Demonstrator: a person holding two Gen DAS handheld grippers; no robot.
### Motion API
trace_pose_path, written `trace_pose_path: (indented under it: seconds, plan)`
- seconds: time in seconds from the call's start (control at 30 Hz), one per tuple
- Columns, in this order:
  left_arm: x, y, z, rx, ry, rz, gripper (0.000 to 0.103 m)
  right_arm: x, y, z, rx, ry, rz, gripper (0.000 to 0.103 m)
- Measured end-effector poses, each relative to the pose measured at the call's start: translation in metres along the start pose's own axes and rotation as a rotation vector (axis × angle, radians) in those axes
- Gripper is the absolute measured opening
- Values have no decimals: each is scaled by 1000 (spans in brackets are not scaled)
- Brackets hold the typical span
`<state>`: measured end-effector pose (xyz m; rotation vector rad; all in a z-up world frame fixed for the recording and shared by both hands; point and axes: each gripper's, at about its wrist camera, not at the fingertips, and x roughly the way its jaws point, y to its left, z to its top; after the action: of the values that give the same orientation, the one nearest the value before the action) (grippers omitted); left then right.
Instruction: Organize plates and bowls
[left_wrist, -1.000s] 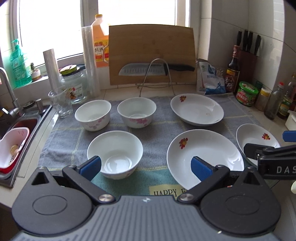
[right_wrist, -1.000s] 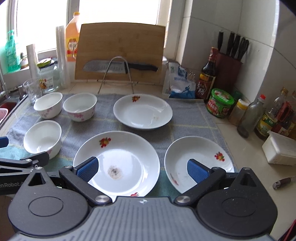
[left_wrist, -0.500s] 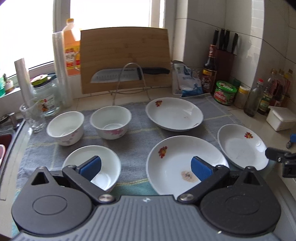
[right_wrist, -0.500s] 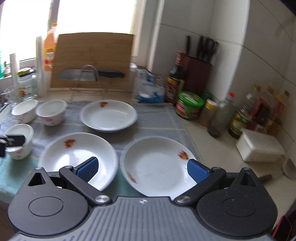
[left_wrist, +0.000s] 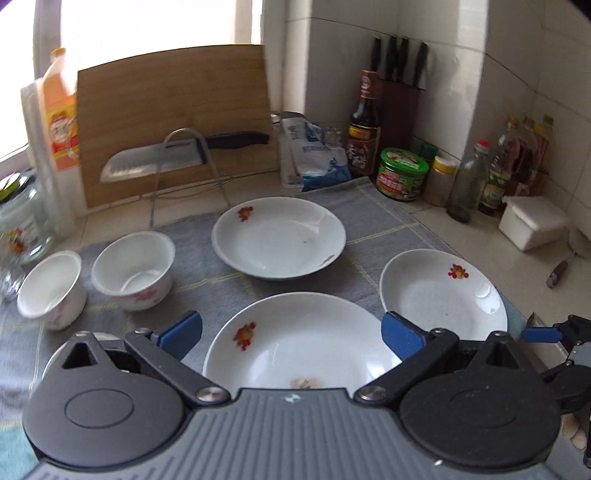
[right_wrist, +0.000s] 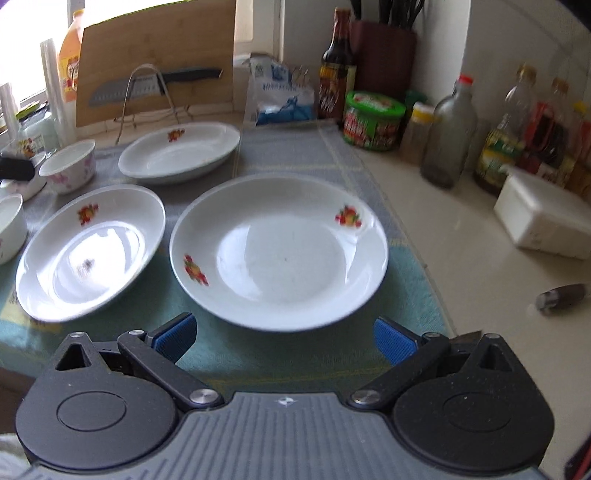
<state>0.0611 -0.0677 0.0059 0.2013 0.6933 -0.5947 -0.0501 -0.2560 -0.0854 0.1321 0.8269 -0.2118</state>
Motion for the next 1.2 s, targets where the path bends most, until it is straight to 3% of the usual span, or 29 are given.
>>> trace_pose_path:
  seconds: [0.4, 0.93, 1.2]
  plan:
    - [62, -59, 29, 143, 56, -103, 102, 34, -18, -8, -78, 10, 55, 103]
    - [135, -108, 62, 342, 172, -308, 100, 44, -30, -10, -177, -98, 144, 103]
    - [183, -122, 72, 393, 307, -390, 82, 46, -32, -11, -192, -122, 167, 103]
